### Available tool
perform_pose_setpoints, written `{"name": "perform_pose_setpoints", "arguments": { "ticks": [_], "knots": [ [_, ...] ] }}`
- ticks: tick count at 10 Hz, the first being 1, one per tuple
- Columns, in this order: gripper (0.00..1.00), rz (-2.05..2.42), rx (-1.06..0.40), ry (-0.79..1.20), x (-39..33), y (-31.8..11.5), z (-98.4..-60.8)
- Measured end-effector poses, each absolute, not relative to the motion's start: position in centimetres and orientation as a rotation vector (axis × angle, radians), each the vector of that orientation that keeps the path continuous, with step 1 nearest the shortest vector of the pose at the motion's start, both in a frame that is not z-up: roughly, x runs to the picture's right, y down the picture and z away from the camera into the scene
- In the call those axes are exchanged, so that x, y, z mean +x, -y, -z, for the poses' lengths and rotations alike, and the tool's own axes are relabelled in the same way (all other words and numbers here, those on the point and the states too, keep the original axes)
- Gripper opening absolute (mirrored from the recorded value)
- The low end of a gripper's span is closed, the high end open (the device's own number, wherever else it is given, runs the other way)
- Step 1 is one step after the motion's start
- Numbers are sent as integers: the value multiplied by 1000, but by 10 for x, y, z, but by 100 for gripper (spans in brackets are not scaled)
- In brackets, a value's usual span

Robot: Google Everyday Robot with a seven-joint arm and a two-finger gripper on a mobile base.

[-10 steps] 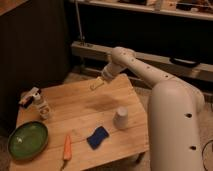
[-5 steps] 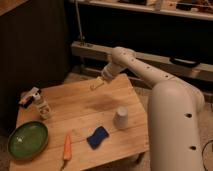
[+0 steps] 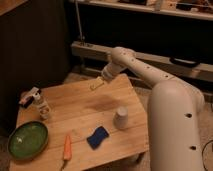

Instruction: Place the pepper on the white sponge

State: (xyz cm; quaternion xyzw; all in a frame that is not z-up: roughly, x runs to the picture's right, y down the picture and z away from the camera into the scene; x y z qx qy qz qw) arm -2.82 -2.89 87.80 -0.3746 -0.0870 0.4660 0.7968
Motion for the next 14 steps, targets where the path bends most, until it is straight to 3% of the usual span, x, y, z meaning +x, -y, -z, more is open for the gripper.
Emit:
{"name": "perform_pose_setpoints", "arguments": {
  "ticks": [10, 14],
  "knots": [
    [80, -999, -798, 161, -26, 30, -878],
    [80, -967, -695, 48, -48, 25, -815]
  ]
}}
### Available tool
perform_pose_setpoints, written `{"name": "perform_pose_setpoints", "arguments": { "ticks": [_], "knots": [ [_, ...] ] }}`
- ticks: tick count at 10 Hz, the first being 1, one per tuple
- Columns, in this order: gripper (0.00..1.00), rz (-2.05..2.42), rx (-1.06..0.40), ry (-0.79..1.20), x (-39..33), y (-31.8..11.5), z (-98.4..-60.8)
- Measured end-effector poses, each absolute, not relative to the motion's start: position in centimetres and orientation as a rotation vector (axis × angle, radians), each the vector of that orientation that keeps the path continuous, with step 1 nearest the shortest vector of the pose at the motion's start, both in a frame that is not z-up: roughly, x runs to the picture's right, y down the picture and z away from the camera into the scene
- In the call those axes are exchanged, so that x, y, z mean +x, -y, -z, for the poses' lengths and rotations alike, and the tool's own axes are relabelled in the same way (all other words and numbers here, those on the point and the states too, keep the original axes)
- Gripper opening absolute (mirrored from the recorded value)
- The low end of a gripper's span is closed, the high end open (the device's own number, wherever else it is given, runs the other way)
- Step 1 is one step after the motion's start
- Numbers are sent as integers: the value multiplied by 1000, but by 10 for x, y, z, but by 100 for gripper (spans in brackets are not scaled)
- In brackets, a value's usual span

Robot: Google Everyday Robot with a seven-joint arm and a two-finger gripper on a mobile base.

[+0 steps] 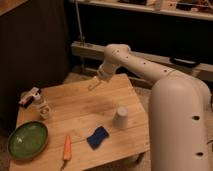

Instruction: Place the pepper on the white sponge

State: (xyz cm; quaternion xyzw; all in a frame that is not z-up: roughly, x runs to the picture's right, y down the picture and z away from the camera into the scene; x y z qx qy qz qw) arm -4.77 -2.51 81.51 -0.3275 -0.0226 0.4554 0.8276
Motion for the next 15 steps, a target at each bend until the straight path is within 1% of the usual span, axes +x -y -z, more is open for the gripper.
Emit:
{"name": "perform_pose_setpoints", "arguments": {
  "ticks": [2, 4, 5, 9, 11, 13, 15],
  "knots": [
    [80, -950, -674, 5, -62, 5, -768],
    [80, -933, -716, -11, -67, -17, -742],
    [80, -923, -740, -5, -65, -26, -736],
    [80, -924, -750, -5, -66, -25, -736],
    [80, -926, -774, -16, -74, -23, -730],
    [80, -938, -805, -44, -91, -33, -704],
    [80, -941, -830, -64, -114, -51, -673]
  ]
}}
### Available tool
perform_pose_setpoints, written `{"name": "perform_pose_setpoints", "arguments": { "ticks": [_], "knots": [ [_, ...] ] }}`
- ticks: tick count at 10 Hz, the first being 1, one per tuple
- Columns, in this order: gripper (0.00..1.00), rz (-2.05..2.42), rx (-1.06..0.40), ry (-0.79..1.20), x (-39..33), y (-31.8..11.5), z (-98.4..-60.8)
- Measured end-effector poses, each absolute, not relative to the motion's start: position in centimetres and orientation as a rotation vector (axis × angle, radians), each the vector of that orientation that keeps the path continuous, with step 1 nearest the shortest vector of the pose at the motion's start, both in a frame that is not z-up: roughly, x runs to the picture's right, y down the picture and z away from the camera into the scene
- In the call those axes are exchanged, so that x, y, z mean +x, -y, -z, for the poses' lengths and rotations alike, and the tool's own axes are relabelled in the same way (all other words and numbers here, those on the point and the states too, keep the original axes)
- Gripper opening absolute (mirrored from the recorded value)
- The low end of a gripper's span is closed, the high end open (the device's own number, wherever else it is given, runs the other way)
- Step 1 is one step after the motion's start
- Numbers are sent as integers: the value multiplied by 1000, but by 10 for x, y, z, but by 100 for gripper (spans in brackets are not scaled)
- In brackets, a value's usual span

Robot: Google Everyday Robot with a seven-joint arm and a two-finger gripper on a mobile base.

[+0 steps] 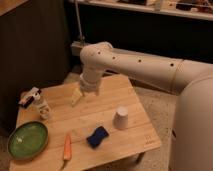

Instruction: Place the pepper on the white sponge

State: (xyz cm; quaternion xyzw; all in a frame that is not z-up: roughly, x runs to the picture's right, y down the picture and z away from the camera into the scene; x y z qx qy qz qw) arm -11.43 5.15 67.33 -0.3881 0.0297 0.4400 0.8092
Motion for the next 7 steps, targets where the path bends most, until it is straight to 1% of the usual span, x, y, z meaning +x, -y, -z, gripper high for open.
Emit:
{"name": "perform_pose_setpoints", "arguments": {
  "ticks": [2, 4, 6, 7],
  "knots": [
    [80, -945, -854, -85, -130, -76, -643],
    [80, -974, -890, -92, -143, -110, -627],
    [80, -1004, -904, -82, -149, -134, -635],
    [80, -1017, -882, -70, -158, -152, -647]
  ]
}}
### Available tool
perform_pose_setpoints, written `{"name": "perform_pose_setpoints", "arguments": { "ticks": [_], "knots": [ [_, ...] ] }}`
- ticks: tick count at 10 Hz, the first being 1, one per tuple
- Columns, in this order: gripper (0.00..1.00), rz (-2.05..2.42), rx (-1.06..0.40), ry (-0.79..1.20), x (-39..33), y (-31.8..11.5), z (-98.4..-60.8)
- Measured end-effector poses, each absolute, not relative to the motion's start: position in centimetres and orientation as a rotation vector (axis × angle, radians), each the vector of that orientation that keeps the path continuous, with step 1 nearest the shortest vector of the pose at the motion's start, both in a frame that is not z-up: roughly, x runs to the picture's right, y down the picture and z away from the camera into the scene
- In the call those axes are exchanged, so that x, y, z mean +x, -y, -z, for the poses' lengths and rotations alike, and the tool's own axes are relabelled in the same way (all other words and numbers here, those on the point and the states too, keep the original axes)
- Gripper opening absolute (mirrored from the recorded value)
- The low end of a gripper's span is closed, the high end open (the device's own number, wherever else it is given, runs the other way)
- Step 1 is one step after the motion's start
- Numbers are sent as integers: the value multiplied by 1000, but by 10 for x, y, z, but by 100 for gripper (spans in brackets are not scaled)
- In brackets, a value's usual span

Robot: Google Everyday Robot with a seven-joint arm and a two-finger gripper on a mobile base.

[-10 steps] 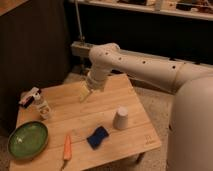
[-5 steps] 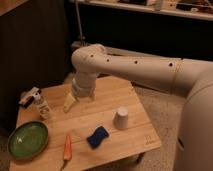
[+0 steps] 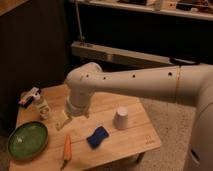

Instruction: Place the pepper on the white sponge

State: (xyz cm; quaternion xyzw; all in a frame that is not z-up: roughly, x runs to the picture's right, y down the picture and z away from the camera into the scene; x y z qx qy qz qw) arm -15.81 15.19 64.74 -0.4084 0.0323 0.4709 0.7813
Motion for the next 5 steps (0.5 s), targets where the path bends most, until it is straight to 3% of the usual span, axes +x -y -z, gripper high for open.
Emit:
{"name": "perform_pose_setpoints", "arguments": {
  "ticks": [5],
  "knots": [
    [80, -972, -862, -61, -201, -200, -681]
  ]
}}
